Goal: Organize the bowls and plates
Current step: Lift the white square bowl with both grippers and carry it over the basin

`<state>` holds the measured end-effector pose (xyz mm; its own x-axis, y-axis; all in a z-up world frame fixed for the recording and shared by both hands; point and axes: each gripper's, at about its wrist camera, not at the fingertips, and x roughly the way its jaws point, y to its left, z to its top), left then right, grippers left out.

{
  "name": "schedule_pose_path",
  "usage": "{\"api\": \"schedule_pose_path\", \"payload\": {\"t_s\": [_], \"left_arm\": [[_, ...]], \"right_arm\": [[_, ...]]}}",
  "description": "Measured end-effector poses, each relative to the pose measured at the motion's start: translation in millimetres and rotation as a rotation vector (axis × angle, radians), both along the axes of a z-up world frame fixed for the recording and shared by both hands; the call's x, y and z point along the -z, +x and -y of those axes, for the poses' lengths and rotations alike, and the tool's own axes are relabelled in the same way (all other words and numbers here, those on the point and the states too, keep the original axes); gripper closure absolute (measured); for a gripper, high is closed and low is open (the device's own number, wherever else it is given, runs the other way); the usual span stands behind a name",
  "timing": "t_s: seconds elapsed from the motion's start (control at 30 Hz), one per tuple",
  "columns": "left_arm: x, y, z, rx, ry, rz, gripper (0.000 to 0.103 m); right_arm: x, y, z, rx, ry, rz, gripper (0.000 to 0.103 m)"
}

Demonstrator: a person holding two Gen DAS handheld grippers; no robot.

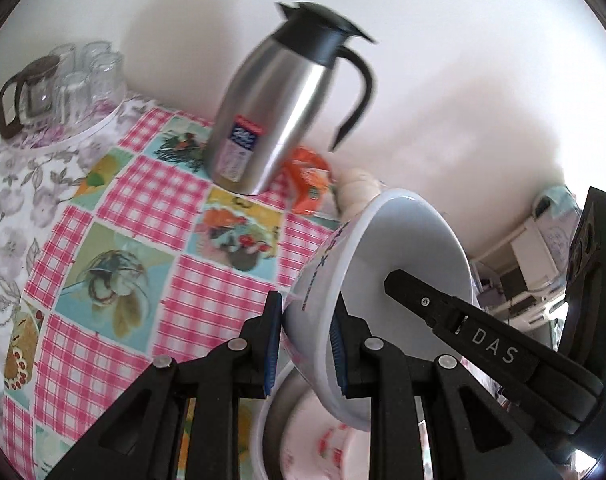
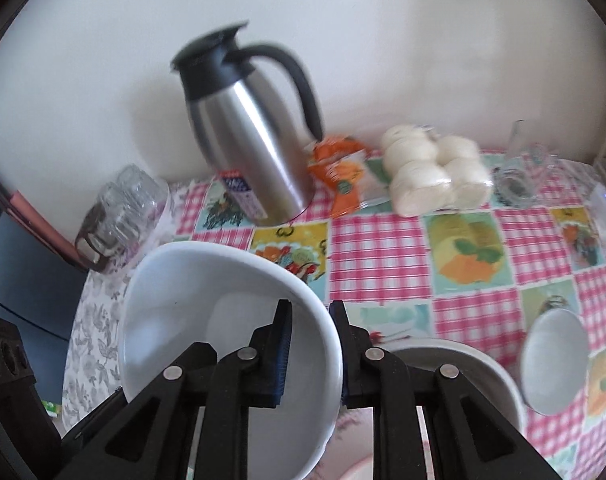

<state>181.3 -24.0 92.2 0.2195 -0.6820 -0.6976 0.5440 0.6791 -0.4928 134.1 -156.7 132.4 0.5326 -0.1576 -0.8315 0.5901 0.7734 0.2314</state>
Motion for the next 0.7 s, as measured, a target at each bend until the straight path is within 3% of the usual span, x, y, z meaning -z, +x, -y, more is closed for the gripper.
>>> {"api": "schedule_pose_path", "payload": {"t_s": [0.23, 0.7], "left_arm": [[-19, -39, 7, 0.049, 0.015, 0.031, 0.079], [-20, -91, 1, 0.093, 0.076, 0.047, 0.079]], "right_arm": [[-23, -53, 6, 0.041, 0.008, 0.039, 0.082], [-12, -135, -12, 0.085, 0.087, 0.136, 0.082]]}}
